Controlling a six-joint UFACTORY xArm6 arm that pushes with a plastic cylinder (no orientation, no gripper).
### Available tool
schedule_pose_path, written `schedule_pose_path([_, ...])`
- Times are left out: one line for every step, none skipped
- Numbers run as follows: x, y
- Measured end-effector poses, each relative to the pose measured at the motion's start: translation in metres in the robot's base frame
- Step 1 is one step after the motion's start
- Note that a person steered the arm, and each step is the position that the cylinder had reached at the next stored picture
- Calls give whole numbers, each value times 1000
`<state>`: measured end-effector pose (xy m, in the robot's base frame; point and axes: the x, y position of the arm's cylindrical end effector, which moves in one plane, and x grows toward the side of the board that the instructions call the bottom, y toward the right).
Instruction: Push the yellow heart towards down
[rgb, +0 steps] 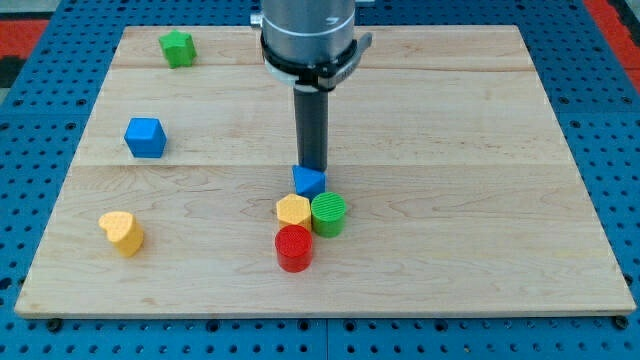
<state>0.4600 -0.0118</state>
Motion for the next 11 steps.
schedule_pose_path([22,0])
schedule_pose_path([15,-1])
schedule_pose_path([-31,-56])
schedule_pose_path([-7,-139])
schedule_pose_path([39,-209])
schedule_pose_path([76,-213])
schedule_pose_path([79,-147])
schedule_pose_path([66,-167])
schedule_pose_path([51,-212])
schedule_pose_path([109,-190])
schedule_pose_path([119,-169])
